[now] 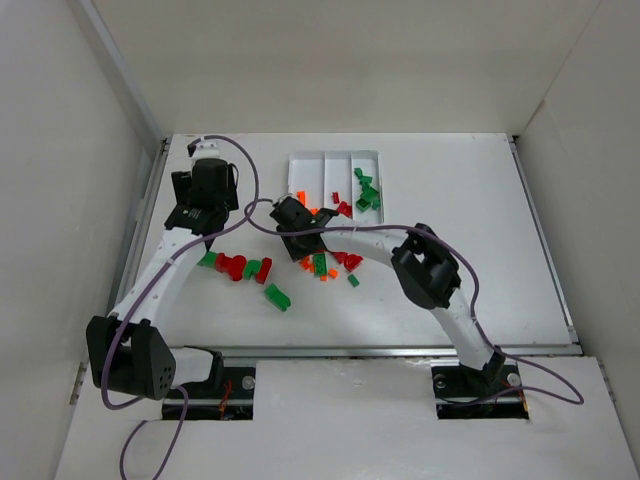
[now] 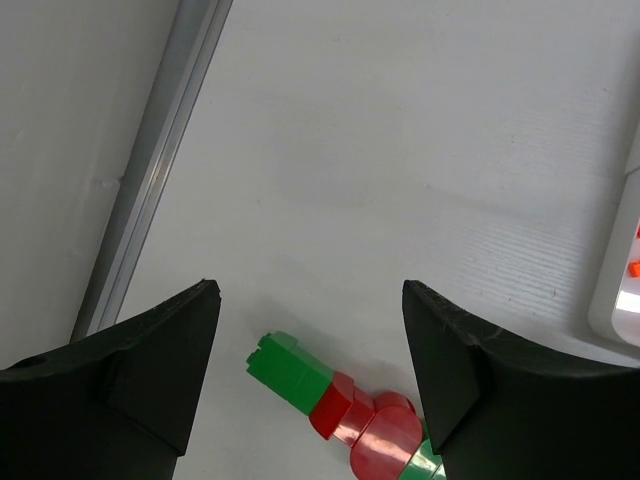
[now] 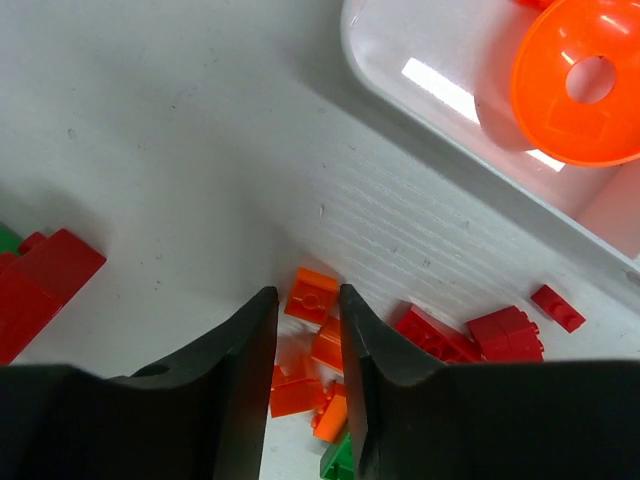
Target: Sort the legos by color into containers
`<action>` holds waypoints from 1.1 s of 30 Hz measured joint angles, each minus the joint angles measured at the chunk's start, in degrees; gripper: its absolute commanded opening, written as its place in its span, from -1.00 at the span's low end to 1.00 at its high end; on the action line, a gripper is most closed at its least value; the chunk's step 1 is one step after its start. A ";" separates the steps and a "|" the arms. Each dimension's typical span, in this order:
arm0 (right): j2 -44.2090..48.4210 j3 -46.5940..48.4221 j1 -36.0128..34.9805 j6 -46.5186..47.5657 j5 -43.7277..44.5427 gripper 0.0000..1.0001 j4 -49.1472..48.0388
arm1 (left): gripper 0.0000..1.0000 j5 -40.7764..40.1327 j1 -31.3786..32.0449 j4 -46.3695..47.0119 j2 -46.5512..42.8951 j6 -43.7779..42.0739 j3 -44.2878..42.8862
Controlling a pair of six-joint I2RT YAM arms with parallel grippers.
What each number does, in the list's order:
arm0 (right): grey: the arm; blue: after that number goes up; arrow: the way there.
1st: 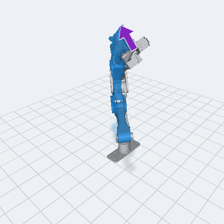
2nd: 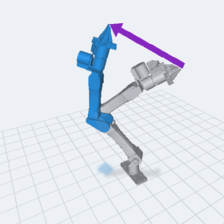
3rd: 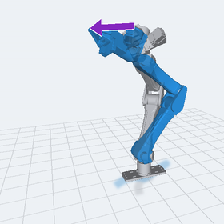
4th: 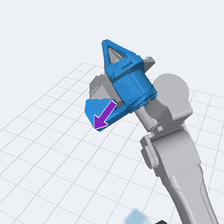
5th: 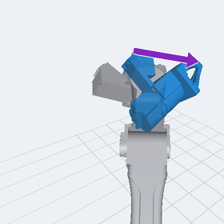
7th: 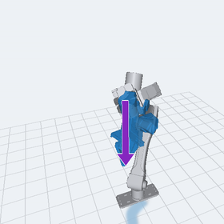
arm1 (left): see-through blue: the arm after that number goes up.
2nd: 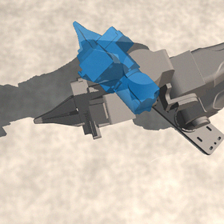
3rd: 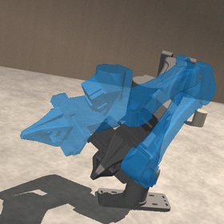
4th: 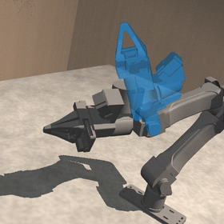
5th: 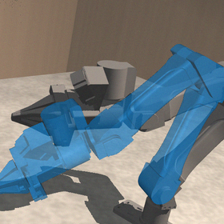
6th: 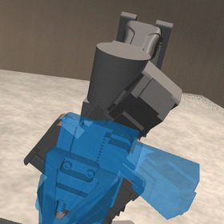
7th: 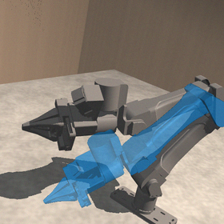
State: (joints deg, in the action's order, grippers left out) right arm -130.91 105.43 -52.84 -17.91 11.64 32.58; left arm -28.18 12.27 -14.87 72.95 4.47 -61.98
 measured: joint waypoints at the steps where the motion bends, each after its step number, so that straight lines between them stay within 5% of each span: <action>1: 0.00 0.00 -0.04 -0.04 0.11 -0.28 0.00 | 0.42 -0.02 0.00 0.09 -0.07 -0.02 0.24; 10: -0.50 1.03 -0.09 -0.26 -0.09 -1.00 0.13 | 0.42 -0.13 0.42 0.13 -0.17 -0.17 0.61; 24: 4.63 7.28 0.31 0.17 6.71 -1.00 -1.77 | 0.42 -0.15 0.37 0.59 -0.09 -0.59 1.03; 33: -0.98 18.60 5.84 0.24 10.56 -0.47 -0.81 | 0.44 -0.63 0.35 2.25 2.45 -0.76 1.09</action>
State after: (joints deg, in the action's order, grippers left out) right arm -131.90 124.03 -47.00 -17.67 22.20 31.77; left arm -28.82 12.62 -12.62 75.40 3.70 -60.88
